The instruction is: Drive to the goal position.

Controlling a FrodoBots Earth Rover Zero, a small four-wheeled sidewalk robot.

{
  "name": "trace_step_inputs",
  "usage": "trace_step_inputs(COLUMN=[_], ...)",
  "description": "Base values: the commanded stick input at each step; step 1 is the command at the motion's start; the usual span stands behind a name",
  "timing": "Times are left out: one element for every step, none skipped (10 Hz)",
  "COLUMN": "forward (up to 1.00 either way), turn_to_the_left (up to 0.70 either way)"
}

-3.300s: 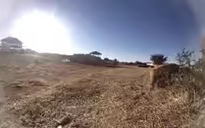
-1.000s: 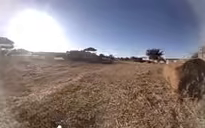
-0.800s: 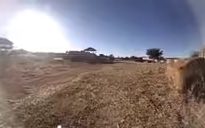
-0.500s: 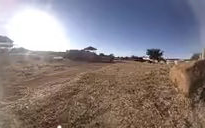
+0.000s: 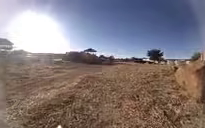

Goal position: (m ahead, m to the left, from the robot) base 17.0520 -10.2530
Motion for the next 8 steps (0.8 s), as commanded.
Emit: trace_step_inputs(forward=[0.50, 0.50, 0.50, 0.50, 0.50, 0.50, 0.50, 0.50], turn_to_the_left=[0.00, 0.00, 0.00, 0.00, -0.18, -0.49, -0.41, -0.17])
